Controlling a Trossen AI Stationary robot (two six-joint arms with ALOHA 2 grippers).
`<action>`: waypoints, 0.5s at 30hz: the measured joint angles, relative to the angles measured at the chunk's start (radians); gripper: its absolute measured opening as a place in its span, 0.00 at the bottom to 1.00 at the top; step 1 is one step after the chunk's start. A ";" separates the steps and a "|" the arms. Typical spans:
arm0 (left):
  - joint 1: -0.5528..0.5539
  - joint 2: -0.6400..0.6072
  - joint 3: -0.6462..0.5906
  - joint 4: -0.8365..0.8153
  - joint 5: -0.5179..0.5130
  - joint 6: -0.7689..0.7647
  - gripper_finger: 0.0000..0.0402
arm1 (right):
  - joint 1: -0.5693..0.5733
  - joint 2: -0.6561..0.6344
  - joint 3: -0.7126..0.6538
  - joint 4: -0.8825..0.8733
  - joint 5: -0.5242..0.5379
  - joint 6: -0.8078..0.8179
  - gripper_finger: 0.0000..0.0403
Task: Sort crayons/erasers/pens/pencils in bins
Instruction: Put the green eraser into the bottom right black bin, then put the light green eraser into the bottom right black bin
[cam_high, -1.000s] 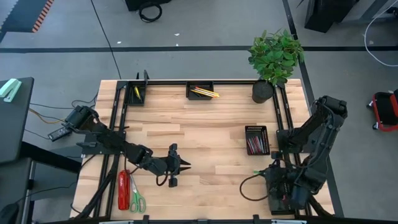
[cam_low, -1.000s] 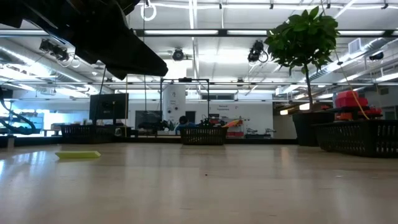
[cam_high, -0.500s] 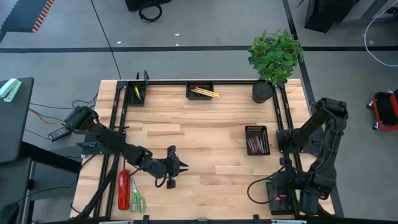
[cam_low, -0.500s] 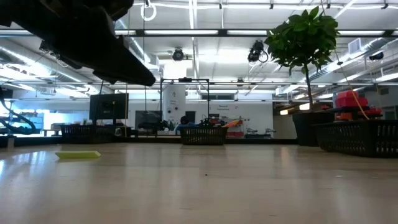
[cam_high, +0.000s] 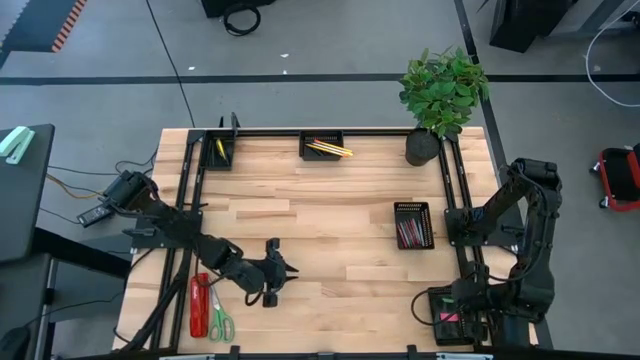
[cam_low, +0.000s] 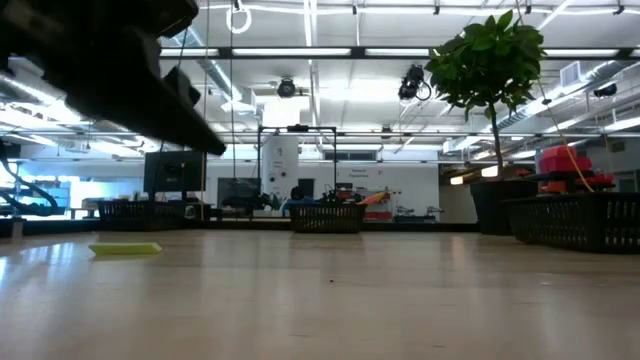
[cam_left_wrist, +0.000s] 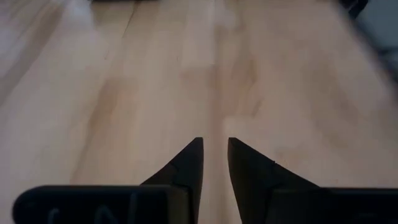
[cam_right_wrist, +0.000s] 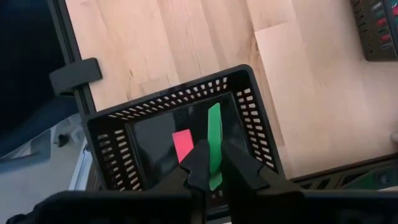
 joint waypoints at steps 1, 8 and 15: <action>-0.005 0.000 0.000 -0.035 -0.021 -0.001 0.22 | 0.000 0.000 0.000 0.000 0.000 -0.001 0.11; -0.031 0.000 0.000 -0.195 -0.159 -0.023 0.25 | 0.000 0.000 0.000 0.000 -0.003 0.003 0.25; -0.032 0.000 0.000 -0.375 -0.187 -0.127 0.25 | 0.000 0.000 0.000 -0.009 0.052 0.007 0.31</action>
